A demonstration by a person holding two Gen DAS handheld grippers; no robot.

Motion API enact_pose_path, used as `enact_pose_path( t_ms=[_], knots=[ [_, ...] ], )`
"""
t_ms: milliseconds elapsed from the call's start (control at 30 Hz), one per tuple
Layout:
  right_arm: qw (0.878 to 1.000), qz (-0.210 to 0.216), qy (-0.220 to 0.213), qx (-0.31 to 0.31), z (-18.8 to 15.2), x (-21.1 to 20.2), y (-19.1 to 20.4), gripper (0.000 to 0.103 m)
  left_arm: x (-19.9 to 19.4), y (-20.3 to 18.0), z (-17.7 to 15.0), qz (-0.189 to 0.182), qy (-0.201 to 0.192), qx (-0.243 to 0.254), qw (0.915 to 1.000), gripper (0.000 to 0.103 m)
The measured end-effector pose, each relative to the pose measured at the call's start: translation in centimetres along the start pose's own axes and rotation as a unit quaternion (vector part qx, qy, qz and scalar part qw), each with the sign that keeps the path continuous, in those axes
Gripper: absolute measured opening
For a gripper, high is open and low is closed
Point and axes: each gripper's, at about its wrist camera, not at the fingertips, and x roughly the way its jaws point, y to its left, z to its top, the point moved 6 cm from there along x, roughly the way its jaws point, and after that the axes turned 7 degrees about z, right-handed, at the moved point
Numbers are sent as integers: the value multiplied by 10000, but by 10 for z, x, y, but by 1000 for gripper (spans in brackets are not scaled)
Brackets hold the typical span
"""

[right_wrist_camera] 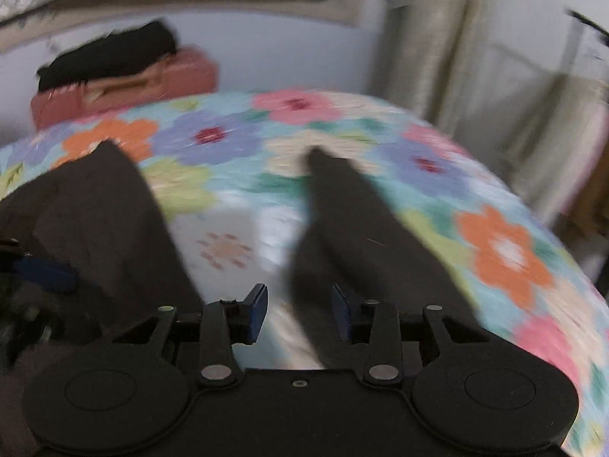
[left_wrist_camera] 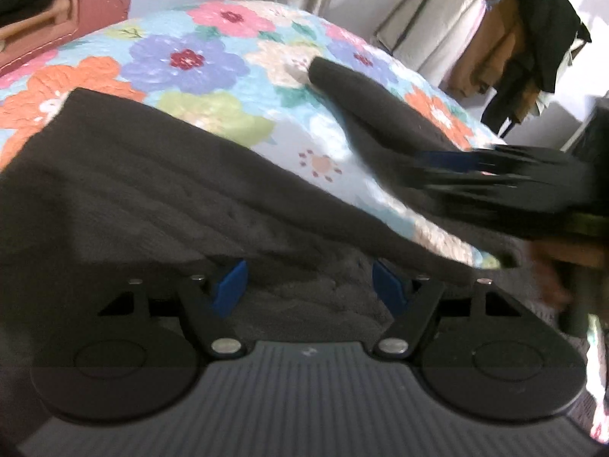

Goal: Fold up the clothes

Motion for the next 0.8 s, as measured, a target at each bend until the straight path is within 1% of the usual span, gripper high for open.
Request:
enact_pose_path(
  t_ms=[67,133,167,233,267,300,333,367,400,433,467,500,533,567,633,667,700,733,767,800],
  knots=[
    [9992,-287,150,-227,14,33,9,42,-5,9,3,0,-42,-87,10000,72],
    [9968,-611,449,-246,17,63,2,42,-8,20,7,59,-78,-177,9998,72],
    [9954,-756,560,-200,17,74,-4,42,-10,26,9,87,-105,-243,9996,72],
    [9929,-1021,607,-20,17,86,-21,42,-12,38,12,131,-157,-413,9989,72],
    [9922,-1089,597,134,18,89,-30,42,-11,43,13,138,-150,-487,9986,72],
    [9924,-1027,535,411,19,88,-40,31,-11,47,13,139,-140,-552,9983,72],
    [9920,-918,476,729,20,86,-49,10,-10,50,14,125,-128,-593,9981,72],
    [9903,-808,417,1047,21,84,-59,9,-9,52,14,117,-122,-626,9979,72],
    [9869,-623,257,1464,22,79,-69,9,-8,53,14,117,-118,-667,9976,72],
    [9767,-263,-147,2125,23,68,-81,9,-8,54,15,114,-121,-702,9974,72],
    [9541,195,-689,2908,23,55,-93,9,-8,55,15,97,-144,-727,9972,72],
    [9194,738,-1279,3646,21,43,-104,10,-9,54,16,67,-188,-754,9970,72],
    [8699,1404,-1938,4314,17,29,-113,11,-10,54,17,37,-232,-780,9967,72],
    [8327,1857,-2298,4683,14,21,-119,11,-11,54,18,7,-271,-804,9964,72],
    [8295,2164,-2177,4666,13,24,-116,12,-13,52,19,-23,-314,-806,9962,72],
    [8366,2218,-1996,4594,13,28,-113,14,-13,51,19,-14,-317,-786,9964,72],
    [8526,2102,-1663,4485,13,34,-109,21,-12,50,18,28,-283,-741,9968,72],
    [8618,1956,-1381,4472,11,39,-104,31,-11,49,17,71,-248,-699,9972,72],
    [8674,1854,-1193,4461,8,42,-100,37,-11,49,16,116,-205,-671,9975,72],
    [8682,1827,-1187,4458,6,41,-96,44,-11,49,15,142,-166,-650,9976,72]
  ],
)
